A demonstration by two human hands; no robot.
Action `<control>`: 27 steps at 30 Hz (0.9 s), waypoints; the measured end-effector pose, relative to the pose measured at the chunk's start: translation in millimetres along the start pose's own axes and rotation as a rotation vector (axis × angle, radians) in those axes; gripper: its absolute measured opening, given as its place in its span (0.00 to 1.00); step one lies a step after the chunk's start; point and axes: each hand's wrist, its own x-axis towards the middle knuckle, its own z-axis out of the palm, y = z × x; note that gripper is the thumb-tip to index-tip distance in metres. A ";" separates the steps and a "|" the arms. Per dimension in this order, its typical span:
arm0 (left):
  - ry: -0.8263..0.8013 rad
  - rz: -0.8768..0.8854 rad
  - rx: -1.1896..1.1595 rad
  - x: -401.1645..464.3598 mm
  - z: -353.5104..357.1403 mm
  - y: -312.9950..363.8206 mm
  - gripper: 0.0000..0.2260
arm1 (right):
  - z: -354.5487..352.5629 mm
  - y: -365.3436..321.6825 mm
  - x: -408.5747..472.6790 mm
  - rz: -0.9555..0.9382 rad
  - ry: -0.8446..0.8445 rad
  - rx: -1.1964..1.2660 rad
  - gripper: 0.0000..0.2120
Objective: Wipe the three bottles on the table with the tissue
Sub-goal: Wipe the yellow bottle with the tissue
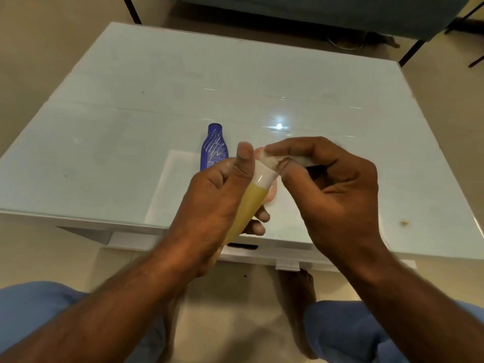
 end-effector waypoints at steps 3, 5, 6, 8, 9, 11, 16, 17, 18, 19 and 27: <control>-0.017 -0.037 -0.151 -1.9 2.8 3.5 0.20 | 0.4 1.3 0.0 0.075 -0.013 0.016 0.08; 0.024 -0.052 -0.208 -3.2 2.6 5.9 0.17 | 1.9 3.1 -2.7 0.076 -0.027 0.014 0.07; 0.065 -0.071 -0.234 -2.3 0.2 5.8 0.18 | 3.3 4.0 -4.9 0.071 -0.043 0.023 0.07; 0.160 -0.127 -0.286 2.5 -7.9 2.7 0.22 | 7.8 6.0 -9.8 0.039 -0.100 0.022 0.06; 0.195 -0.157 -0.312 4.8 -11.2 1.3 0.24 | 9.6 6.9 -11.9 0.016 -0.131 0.005 0.06; 0.198 -0.215 -0.393 6.9 -15.6 0.2 0.24 | 11.7 8.5 -14.2 -0.017 -0.195 -0.018 0.06; 0.212 -0.238 -0.385 7.7 -18.4 2.8 0.20 | 13.0 7.6 -12.4 -0.016 -0.246 -0.012 0.06; 0.226 -0.236 -0.357 7.4 -17.4 3.5 0.18 | 13.9 8.0 -12.2 -0.021 -0.216 -0.012 0.06; 0.242 -0.232 -0.346 7.2 -16.6 3.9 0.18 | 15.2 8.3 -12.3 -0.033 -0.202 -0.009 0.07; 0.257 -0.227 -0.360 7.1 -15.5 4.7 0.18 | 16.7 8.3 -12.8 -0.056 -0.212 -0.014 0.07; 0.277 -0.267 -0.448 6.7 -18.8 3.3 0.22 | 12.0 5.8 -14.0 -0.232 -0.389 -0.115 0.08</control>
